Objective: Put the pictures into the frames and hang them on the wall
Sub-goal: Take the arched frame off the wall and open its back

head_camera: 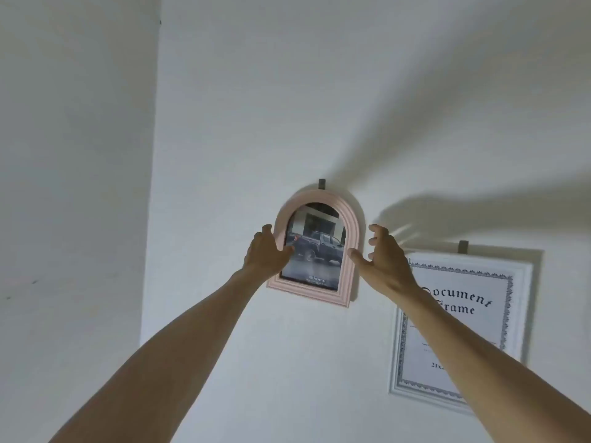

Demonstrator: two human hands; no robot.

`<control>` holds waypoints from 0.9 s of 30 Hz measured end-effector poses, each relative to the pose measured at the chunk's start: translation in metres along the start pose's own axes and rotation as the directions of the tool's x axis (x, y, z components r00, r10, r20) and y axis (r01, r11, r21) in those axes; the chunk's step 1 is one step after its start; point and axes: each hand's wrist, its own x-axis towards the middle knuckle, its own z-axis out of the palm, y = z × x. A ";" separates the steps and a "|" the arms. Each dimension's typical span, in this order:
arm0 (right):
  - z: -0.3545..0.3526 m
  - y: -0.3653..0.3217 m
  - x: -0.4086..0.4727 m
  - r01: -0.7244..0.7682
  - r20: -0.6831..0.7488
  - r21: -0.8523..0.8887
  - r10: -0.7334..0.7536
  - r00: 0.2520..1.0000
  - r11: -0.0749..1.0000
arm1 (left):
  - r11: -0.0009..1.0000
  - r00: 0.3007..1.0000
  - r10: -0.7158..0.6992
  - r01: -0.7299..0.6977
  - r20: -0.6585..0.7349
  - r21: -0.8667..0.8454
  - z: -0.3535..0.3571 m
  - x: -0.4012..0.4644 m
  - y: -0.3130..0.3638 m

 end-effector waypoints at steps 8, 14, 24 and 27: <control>0.023 0.013 0.024 -0.003 -0.115 0.082 0.013 0.993 0.997 | 0.963 0.990 -0.134 0.117 -0.053 -0.242 0.021 0.018 -0.008; 0.025 0.018 0.028 -0.050 -0.125 0.191 0.075 0.989 0.980 | 0.928 0.990 -0.117 0.082 -0.075 -0.364 0.010 0.022 -0.016; 0.022 0.001 -0.017 -0.104 -0.081 0.335 0.138 0.987 0.937 | 0.865 0.994 -0.005 0.059 0.110 -0.499 -0.032 0.008 -0.034; 0.029 0.004 -0.039 -0.160 -0.057 0.324 0.188 0.981 0.932 | 0.836 0.976 0.007 0.115 0.219 -0.536 -0.036 -0.012 -0.046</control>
